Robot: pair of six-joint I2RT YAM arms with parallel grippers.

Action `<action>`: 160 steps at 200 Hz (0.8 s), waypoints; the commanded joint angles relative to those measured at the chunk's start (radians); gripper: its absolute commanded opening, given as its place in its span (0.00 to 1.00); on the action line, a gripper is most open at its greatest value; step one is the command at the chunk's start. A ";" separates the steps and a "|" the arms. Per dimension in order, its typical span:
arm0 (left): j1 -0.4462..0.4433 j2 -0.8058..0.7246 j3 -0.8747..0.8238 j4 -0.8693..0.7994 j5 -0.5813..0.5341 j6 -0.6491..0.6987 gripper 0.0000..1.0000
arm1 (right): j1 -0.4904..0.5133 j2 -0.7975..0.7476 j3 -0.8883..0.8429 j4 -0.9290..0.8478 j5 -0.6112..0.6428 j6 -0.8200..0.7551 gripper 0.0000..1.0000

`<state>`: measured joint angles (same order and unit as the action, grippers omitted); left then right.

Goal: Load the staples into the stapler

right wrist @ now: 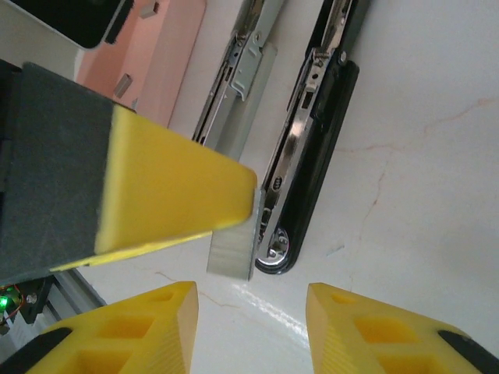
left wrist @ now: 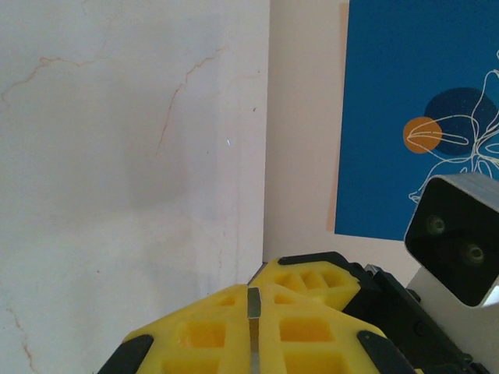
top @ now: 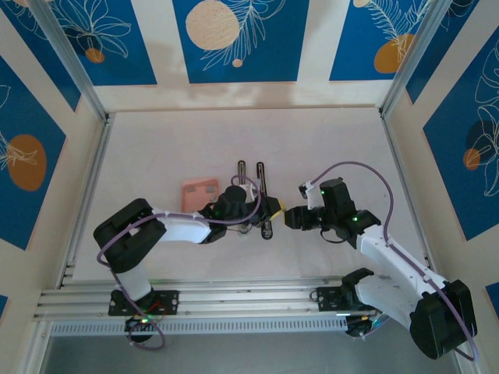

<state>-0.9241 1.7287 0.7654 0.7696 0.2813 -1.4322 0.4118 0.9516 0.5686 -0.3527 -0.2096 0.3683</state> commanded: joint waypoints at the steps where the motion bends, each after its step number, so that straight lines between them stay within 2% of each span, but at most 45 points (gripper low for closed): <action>1: -0.008 -0.002 0.002 0.008 0.020 -0.020 0.09 | 0.005 0.006 0.026 0.052 -0.022 -0.039 0.41; 51: -0.009 0.000 0.003 0.015 0.028 -0.031 0.09 | 0.004 0.035 0.026 0.087 -0.019 -0.054 0.38; 111: -0.011 0.006 0.001 0.034 0.033 -0.044 0.10 | 0.004 0.057 0.030 0.106 -0.010 -0.067 0.23; 160: -0.010 -0.002 -0.009 0.034 0.023 -0.044 0.12 | 0.008 0.046 0.032 0.090 0.001 -0.078 0.19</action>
<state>-0.9241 1.7302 0.7654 0.7704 0.2874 -1.4681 0.4133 1.0058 0.5724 -0.2710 -0.2241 0.3145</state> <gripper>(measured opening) 0.115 0.194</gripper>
